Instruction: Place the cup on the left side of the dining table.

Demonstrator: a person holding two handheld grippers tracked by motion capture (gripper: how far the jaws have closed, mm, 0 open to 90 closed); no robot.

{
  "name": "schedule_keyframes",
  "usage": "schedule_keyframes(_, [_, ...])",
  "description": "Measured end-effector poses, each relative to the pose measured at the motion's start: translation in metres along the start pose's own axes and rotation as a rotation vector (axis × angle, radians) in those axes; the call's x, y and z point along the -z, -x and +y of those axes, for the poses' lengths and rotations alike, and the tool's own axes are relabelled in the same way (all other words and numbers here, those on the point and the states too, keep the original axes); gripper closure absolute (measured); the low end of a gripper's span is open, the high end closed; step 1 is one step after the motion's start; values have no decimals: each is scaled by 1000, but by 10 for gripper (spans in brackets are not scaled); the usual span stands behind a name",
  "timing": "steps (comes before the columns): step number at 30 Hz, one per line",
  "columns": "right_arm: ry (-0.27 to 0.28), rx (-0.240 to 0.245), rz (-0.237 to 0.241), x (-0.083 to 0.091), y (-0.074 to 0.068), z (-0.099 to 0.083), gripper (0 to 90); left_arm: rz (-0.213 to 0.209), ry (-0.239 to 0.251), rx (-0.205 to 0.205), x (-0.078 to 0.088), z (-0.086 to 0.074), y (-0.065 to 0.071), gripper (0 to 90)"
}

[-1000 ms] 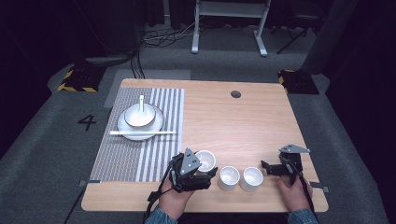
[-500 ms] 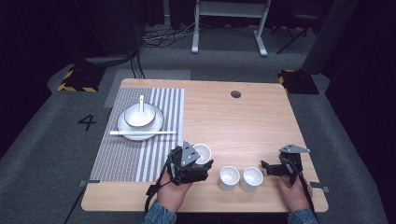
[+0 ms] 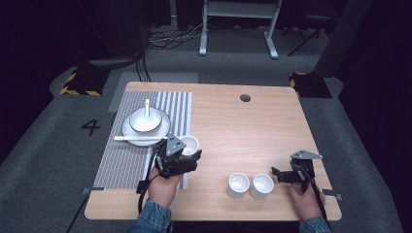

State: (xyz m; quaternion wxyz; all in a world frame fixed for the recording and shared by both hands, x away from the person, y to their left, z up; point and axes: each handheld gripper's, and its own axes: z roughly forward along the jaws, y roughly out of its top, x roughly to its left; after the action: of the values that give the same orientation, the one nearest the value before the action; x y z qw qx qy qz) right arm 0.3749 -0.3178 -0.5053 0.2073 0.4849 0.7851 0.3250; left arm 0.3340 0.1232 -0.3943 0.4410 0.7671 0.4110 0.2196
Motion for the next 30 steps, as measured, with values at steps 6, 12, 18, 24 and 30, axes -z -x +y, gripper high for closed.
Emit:
schedule_keyframes(6, [0,0,0,0,0,0,5,53,8,30,8,-1,-21,268])
schedule_keyframes(12, [0,1,0,0,0,0,6,102,15,64,13,-1,-41,268])
schedule_keyframes(18, [1,2,0,0,0,0,5,158,6,68,11,-3,-52,268])
schedule_keyframes(24, [1,2,0,0,0,0,5,177,-35,84,-2,-9,-64,268])
schedule_keyframes(30, [0,1,0,0,0,0,6,180,-97,88,-22,-14,-73,268])
